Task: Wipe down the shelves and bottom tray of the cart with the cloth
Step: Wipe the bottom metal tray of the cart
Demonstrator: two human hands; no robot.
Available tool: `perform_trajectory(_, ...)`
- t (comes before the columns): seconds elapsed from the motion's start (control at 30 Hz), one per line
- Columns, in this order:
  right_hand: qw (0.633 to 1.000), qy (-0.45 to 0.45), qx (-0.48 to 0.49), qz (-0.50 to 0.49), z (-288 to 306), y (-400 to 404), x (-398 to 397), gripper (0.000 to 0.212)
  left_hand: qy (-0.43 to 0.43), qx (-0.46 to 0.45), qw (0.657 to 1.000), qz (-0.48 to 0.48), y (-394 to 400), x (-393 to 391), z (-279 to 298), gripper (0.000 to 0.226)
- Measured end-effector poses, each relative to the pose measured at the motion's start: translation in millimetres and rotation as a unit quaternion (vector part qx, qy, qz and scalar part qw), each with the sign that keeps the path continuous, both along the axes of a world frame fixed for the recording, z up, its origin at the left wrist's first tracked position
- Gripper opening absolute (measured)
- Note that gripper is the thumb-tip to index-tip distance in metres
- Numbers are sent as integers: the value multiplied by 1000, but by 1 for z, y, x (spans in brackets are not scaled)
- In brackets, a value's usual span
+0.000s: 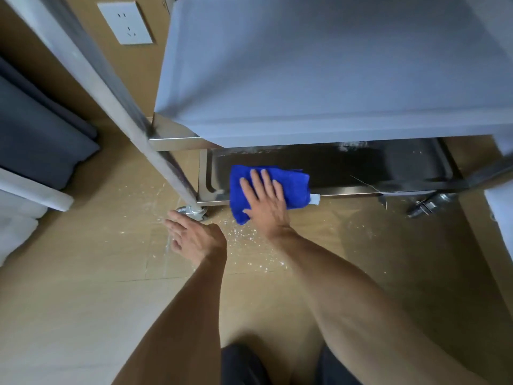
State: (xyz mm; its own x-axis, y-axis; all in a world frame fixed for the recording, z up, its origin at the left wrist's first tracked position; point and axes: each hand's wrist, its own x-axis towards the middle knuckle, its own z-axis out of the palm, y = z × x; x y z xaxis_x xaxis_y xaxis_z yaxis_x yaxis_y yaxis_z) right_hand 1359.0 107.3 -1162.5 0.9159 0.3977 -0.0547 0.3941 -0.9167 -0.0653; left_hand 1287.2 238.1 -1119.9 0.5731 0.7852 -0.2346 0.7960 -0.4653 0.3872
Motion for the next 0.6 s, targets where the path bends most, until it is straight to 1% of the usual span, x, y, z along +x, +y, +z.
perform_trajectory(0.07, 998, -14, -8, -56, -4, -54, 2, 87, 0, -10, 1000, 9, -2, 2, -2, 84)
perform_trajectory(0.17, 989, -22, -18, -147, -6, -139, 4, 87, -8, -15, 1000, -3, -8, 6, -7, 82)
perform_trajectory(0.2, 986, -21, -28, -161, -5, -159, 7, 87, -8, -14, 1000, -3, -10, 8, -8, 82)
perform_trajectory(0.27, 987, -15, -56, -150, -1, -178, 12, 88, -8, -17, 1000, 8, -11, 10, -12, 81)
perform_trajectory(0.33, 989, -12, -77, -127, 1, -176, 14, 90, -6, -24, 1000, 13, -12, 10, -14, 81)
perform_trajectory(0.43, 988, -14, -83, -128, 3, -156, 13, 92, -13, -19, 1000, 11, -9, 9, -16, 80)
perform_trajectory(0.6, 998, -21, -50, -20, 2, -82, 13, 92, -22, -22, 999, 31, 5, 4, -15, 79)
